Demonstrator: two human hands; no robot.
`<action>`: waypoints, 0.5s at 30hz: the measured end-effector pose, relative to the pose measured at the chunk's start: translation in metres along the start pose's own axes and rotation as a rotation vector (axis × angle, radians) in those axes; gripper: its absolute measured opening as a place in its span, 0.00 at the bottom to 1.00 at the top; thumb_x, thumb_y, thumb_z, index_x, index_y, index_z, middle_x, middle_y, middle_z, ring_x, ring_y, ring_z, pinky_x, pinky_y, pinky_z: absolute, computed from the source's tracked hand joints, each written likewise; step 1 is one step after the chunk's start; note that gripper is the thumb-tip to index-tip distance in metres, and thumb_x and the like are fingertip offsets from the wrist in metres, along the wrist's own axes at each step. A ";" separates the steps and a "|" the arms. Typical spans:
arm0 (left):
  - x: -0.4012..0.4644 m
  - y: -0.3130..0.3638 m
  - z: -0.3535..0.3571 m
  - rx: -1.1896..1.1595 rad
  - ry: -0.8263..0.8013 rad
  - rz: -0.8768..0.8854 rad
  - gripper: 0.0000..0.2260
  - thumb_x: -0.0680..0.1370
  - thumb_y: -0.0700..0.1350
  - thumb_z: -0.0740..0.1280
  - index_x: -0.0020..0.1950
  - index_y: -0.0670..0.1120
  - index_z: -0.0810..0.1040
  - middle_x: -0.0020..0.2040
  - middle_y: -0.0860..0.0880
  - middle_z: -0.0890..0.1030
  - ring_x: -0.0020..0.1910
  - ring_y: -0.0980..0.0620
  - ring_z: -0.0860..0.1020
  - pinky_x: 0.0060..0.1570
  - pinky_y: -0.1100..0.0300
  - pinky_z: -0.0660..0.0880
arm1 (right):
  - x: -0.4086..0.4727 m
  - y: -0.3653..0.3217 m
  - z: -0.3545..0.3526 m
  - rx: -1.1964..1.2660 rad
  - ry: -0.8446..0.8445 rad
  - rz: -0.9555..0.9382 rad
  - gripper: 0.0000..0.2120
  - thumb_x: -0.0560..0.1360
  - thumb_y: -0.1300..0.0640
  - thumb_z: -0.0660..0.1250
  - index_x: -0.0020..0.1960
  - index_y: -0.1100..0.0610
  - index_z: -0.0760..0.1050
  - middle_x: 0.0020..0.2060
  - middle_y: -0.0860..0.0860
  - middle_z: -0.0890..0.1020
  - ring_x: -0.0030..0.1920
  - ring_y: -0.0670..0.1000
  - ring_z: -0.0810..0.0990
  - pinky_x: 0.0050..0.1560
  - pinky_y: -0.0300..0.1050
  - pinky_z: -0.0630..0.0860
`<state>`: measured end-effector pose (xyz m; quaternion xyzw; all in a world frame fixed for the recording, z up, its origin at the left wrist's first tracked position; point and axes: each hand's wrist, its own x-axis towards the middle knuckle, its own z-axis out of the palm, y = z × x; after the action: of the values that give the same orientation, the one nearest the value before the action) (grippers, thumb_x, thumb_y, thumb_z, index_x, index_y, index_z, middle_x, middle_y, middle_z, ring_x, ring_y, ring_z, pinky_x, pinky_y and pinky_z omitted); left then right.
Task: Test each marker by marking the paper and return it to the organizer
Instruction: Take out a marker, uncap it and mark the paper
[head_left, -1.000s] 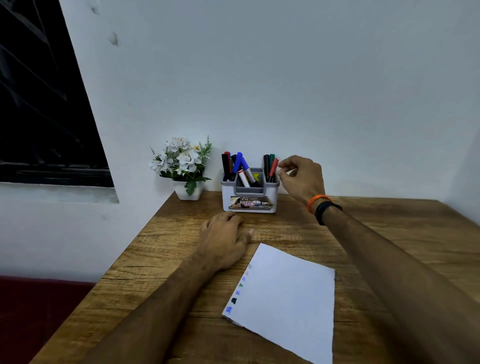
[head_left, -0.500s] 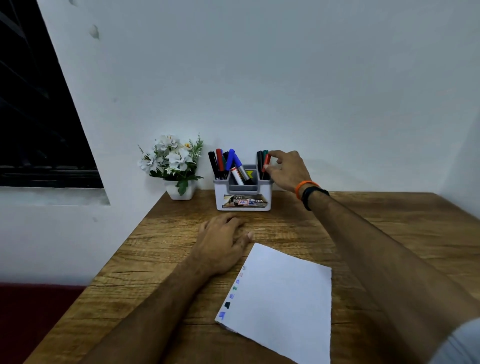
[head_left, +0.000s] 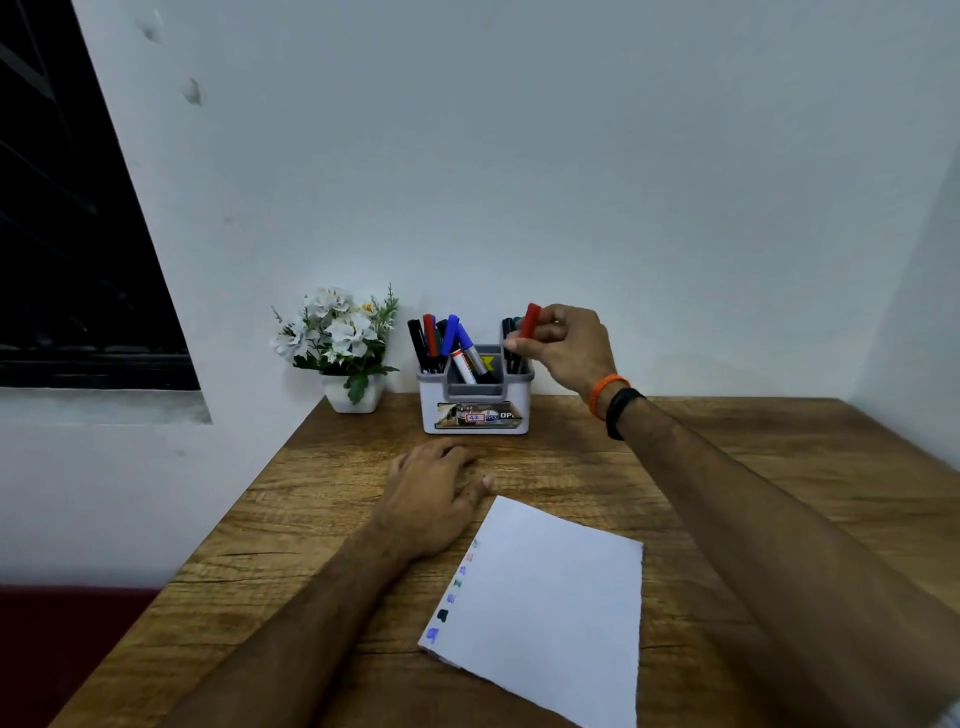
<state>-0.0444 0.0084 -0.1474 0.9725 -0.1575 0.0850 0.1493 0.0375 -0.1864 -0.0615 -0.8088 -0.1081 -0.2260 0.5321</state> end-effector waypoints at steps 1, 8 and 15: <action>0.000 0.000 0.000 0.004 -0.001 -0.001 0.23 0.80 0.61 0.55 0.73 0.53 0.68 0.74 0.52 0.67 0.73 0.52 0.63 0.72 0.46 0.57 | 0.001 -0.006 -0.004 0.055 0.031 -0.018 0.15 0.68 0.56 0.79 0.52 0.58 0.82 0.43 0.50 0.87 0.45 0.42 0.84 0.47 0.30 0.77; -0.005 0.006 -0.008 -0.133 0.075 0.008 0.23 0.80 0.57 0.59 0.73 0.50 0.66 0.72 0.51 0.70 0.71 0.51 0.66 0.71 0.48 0.62 | -0.020 -0.058 -0.025 0.247 0.057 -0.069 0.19 0.70 0.57 0.78 0.58 0.59 0.80 0.44 0.52 0.87 0.43 0.42 0.85 0.46 0.34 0.78; -0.010 0.033 -0.044 -0.973 0.325 0.070 0.17 0.77 0.59 0.62 0.56 0.49 0.80 0.51 0.53 0.84 0.52 0.56 0.81 0.50 0.62 0.75 | -0.088 -0.050 -0.025 0.100 -0.243 0.006 0.32 0.67 0.56 0.80 0.66 0.54 0.69 0.37 0.50 0.87 0.39 0.45 0.85 0.46 0.42 0.78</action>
<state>-0.0695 -0.0045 -0.0995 0.7587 -0.1859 0.1570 0.6043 -0.0671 -0.1830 -0.0547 -0.8030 -0.1802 -0.1191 0.5555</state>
